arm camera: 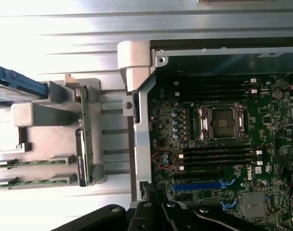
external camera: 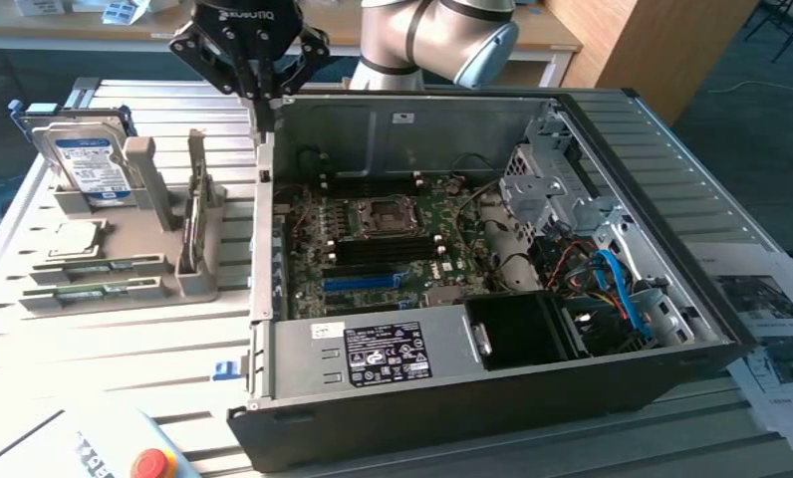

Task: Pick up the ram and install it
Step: 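Reach for the ram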

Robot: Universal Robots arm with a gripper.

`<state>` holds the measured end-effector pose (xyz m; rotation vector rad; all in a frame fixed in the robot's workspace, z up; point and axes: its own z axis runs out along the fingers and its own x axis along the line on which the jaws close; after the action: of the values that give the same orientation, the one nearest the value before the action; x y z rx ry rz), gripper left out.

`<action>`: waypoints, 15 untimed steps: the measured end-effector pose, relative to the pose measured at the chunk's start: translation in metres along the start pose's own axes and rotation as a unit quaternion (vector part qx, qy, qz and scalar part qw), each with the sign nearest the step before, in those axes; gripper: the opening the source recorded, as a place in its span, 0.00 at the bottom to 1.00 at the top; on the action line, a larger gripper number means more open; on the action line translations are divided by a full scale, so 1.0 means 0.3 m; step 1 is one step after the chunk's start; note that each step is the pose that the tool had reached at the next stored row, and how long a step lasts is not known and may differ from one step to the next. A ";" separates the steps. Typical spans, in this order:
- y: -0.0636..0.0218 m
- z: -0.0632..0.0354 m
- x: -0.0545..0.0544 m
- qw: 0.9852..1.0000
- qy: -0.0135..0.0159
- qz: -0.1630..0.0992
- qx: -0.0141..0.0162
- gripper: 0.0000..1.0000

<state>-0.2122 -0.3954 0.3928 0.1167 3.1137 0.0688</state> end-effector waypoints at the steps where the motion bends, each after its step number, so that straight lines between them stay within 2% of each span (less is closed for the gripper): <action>1: 0.000 0.000 0.008 1.000 0.000 0.000 0.000 0.10; 11: -0.004 -0.001 0.085 1.000 0.000 0.000 0.000 0.10; 15: -0.006 -0.002 0.131 1.000 0.000 0.000 0.000 0.10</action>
<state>-0.2516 -0.3943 0.3925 0.1167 3.1137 0.0689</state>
